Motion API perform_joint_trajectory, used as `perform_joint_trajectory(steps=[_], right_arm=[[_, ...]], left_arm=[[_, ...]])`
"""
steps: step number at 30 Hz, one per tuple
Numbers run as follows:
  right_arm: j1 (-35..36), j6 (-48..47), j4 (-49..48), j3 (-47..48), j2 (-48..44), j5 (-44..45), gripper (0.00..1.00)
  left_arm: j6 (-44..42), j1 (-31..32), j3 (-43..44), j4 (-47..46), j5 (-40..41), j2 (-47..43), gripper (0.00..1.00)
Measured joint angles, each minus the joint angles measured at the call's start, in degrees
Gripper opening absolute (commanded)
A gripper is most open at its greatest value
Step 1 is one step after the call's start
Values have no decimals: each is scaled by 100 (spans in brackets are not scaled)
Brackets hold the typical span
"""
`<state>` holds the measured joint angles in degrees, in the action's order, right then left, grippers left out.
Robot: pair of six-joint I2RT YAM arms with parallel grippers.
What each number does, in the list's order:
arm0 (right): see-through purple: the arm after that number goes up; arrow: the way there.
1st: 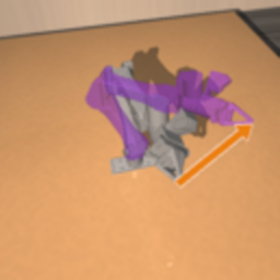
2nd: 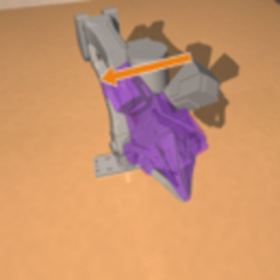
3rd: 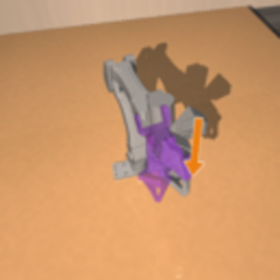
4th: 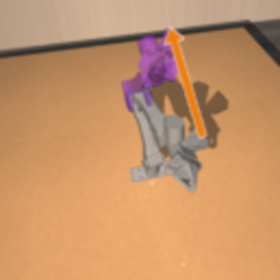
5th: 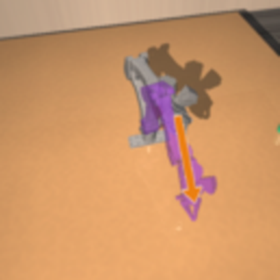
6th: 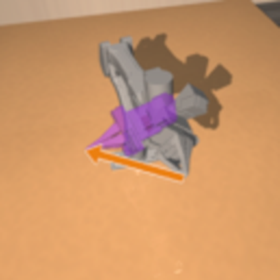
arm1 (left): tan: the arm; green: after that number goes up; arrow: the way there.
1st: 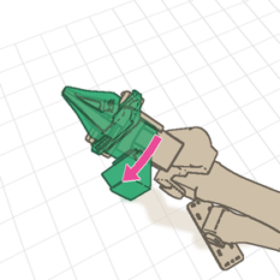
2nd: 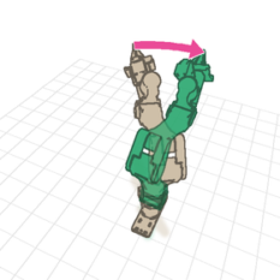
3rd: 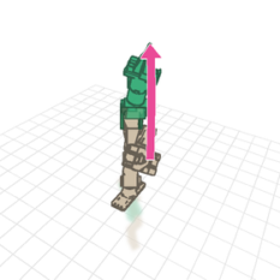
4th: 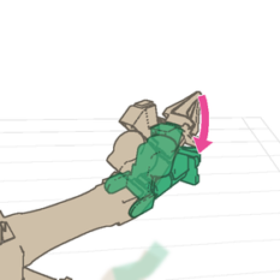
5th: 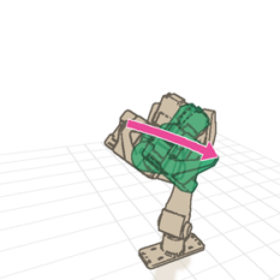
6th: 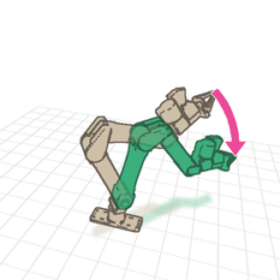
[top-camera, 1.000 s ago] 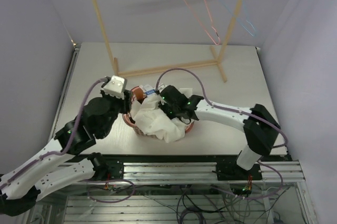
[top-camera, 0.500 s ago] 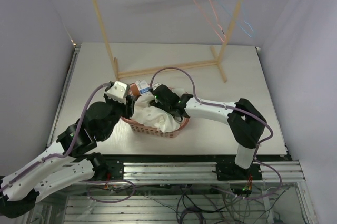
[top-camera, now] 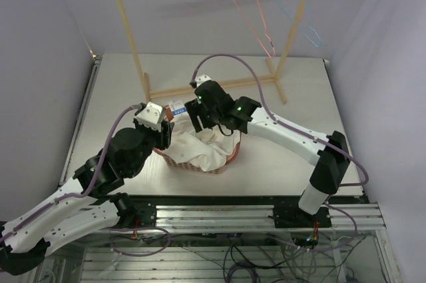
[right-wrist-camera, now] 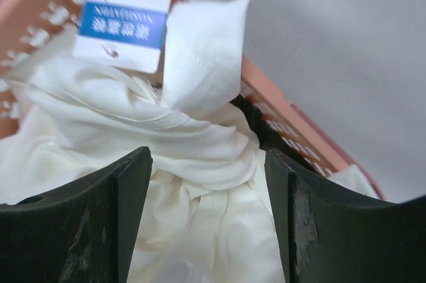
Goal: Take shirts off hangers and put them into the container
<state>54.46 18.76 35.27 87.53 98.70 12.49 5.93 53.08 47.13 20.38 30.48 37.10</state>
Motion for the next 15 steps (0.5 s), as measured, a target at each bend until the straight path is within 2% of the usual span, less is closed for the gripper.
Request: perform_joint_trajectory(steps=[5, 9, 15], right_arm=[[-2, -63, 262, 503, -245, 258, 68], [-11, -160, 339, 549, -667, 466, 67], [-11, -402, 114, 105, -2201, 680, 69]], left_arm=[[33, 0, -9, 0, 13, -140, 55], [52, 0, -9, 0, 68, -203, 55], [66, 0, -22, 4, 192, -398, 56]])
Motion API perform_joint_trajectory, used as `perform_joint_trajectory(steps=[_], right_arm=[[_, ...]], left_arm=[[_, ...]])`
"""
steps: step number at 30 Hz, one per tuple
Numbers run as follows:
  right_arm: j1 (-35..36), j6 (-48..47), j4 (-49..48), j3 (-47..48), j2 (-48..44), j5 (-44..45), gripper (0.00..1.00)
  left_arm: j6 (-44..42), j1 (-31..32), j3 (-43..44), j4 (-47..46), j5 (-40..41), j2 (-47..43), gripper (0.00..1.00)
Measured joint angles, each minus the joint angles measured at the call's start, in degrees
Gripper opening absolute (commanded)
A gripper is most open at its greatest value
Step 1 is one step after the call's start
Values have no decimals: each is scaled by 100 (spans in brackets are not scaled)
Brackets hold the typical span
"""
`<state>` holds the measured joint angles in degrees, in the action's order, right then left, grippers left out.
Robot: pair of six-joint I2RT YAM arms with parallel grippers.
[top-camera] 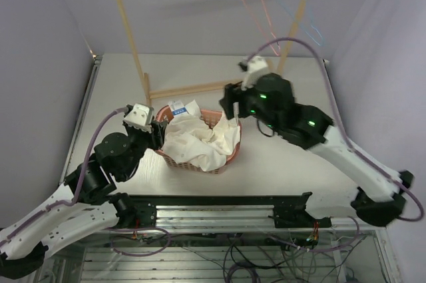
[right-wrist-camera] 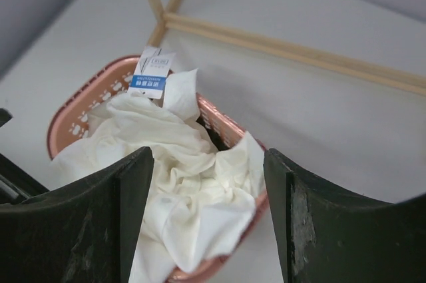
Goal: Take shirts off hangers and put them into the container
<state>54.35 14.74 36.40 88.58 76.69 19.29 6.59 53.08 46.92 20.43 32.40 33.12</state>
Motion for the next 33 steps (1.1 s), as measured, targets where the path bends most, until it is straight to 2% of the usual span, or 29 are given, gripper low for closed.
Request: perform_joint_trajectory(steps=[5, 8, 15, 18, 21, 25, 28, 33], right_arm=[[0, -17, -236, -861, -1657, 750, 82], [-42, -2, -249, -1617, -2389, 1303, 83], [-516, 459, 168, -3235, -2542, 1753, 87], [-1294, 522, 254, -3860, -2811, 1488, 87], [-2162, 542, 247, -3974, -2962, 1126, 88], [-3150, 540, 52, -3952, -2695, 452, 88], [-3969, 573, -197, -4035, -2374, -136, 88], [-4787, 767, -485, -4317, -2389, -758, 88]], left_arm=[[31, -2, 0, 0, 140, -146, 56], [33, -2, 0, 13, 240, -173, 56], [55, -17, 0, 92, 538, -380, 56], [94, -17, 0, 90, 649, -553, 57], [116, -35, 0, 94, 765, -627, 57], [155, -37, 0, 131, 933, -656, 58], [258, -44, 0, 251, 1281, -660, 64], [490, -70, 4, 560, 1967, -717, 67]])
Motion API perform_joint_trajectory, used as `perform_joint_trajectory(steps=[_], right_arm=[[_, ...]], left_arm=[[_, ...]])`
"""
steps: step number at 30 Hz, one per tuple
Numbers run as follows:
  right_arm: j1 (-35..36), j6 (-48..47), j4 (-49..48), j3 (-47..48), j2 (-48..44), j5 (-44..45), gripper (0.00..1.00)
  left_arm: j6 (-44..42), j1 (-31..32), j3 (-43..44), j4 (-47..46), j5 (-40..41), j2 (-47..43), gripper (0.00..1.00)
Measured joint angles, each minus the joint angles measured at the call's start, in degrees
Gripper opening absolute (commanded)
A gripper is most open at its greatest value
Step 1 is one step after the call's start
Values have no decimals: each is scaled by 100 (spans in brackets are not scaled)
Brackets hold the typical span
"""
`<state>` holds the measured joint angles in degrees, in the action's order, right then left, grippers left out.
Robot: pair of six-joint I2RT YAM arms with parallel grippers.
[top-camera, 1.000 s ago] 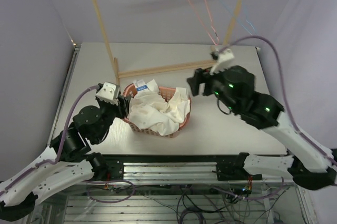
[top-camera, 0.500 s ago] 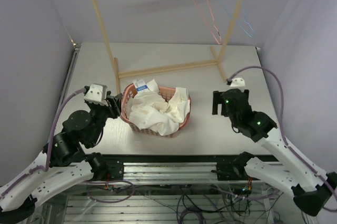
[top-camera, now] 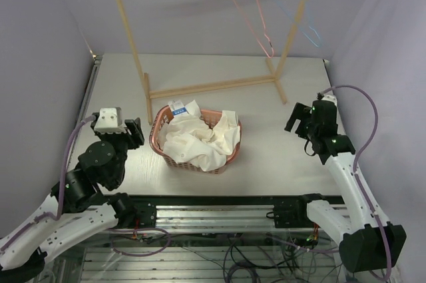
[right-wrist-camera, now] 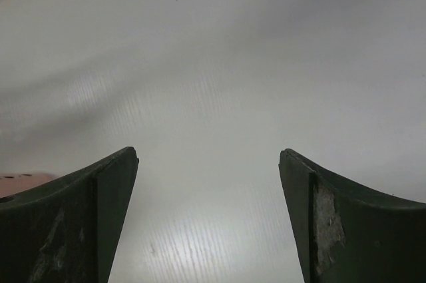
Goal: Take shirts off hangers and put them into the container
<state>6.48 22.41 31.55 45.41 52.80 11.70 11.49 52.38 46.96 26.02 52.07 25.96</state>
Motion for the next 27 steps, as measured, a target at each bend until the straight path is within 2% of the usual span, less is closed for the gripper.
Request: perform_joint_trajectory(steps=[5, 10, 16, 21, 24, 27], right_arm=[[-238, 308, -212, -109, -157, -232, 89], [-240, 651, -420, -210, -479, -160, 91], [-240, 966, -564, -546, -780, -31, 92], [-240, 1021, -562, -654, -776, -35, 91], [-243, 1008, -566, -654, -782, -35, 87], [-240, 940, -570, -654, -837, -85, 87]], left_arm=[[87, -28, 0, 37, 282, -190, 67], [125, -151, 2, 48, 302, -20, 67], [162, -439, 2, 92, 66, 352, 66], [164, -732, 2, 83, -201, 356, 66], [164, -804, 2, 83, -304, 356, 66], [164, -831, 2, 85, -367, 361, 66]])
